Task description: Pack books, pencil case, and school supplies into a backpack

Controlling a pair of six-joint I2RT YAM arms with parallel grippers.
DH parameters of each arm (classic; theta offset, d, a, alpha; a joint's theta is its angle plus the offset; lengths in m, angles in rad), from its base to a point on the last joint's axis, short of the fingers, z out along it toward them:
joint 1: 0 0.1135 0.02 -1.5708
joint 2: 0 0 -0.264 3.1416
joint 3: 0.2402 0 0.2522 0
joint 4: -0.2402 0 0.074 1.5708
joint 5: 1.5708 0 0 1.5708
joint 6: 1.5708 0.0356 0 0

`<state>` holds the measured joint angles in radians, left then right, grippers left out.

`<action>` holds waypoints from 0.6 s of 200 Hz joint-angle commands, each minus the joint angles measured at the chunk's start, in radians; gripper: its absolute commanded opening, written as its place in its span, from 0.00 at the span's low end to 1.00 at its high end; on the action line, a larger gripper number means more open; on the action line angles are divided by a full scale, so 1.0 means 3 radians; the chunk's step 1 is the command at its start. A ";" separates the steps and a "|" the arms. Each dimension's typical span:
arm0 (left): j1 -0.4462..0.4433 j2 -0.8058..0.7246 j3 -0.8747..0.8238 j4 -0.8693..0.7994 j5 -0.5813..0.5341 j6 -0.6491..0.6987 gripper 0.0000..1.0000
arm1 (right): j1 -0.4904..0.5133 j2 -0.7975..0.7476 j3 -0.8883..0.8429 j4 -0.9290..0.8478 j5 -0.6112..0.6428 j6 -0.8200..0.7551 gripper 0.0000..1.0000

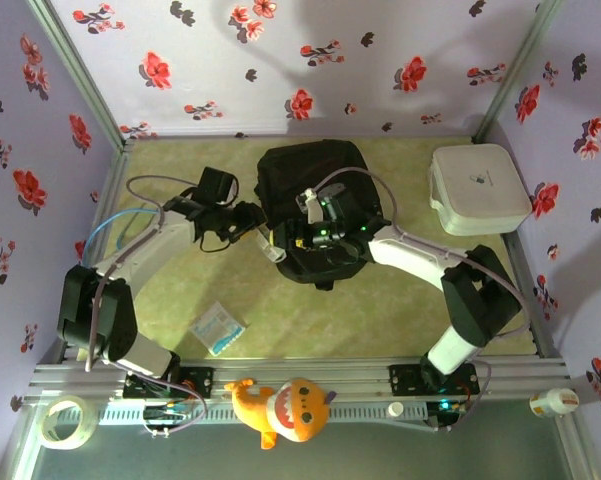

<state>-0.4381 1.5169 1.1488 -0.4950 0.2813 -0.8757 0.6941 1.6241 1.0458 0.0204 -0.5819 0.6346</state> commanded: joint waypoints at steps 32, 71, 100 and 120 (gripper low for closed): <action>0.0041 0.0116 0.0182 0.0242 0.0201 -0.0023 0.46 | 0.0021 0.0195 0.0034 0.0321 -0.0210 0.0182 0.64; 0.0078 0.0116 0.0144 0.0400 0.0241 -0.0148 0.46 | 0.0018 0.0270 0.0144 0.0210 -0.0164 0.0096 0.42; 0.0093 0.0106 0.0179 0.0431 0.0255 -0.0169 0.53 | -0.0010 0.0240 0.0168 0.0251 -0.0088 0.0101 0.23; 0.0130 0.0074 0.0190 0.0449 0.0251 -0.0152 0.66 | -0.0051 0.0172 0.0144 0.0279 -0.0022 0.0091 0.17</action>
<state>-0.4152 1.5486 1.1709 -0.3946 0.3313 -0.9146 0.6949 1.7000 1.0786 0.0959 -0.6250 0.6659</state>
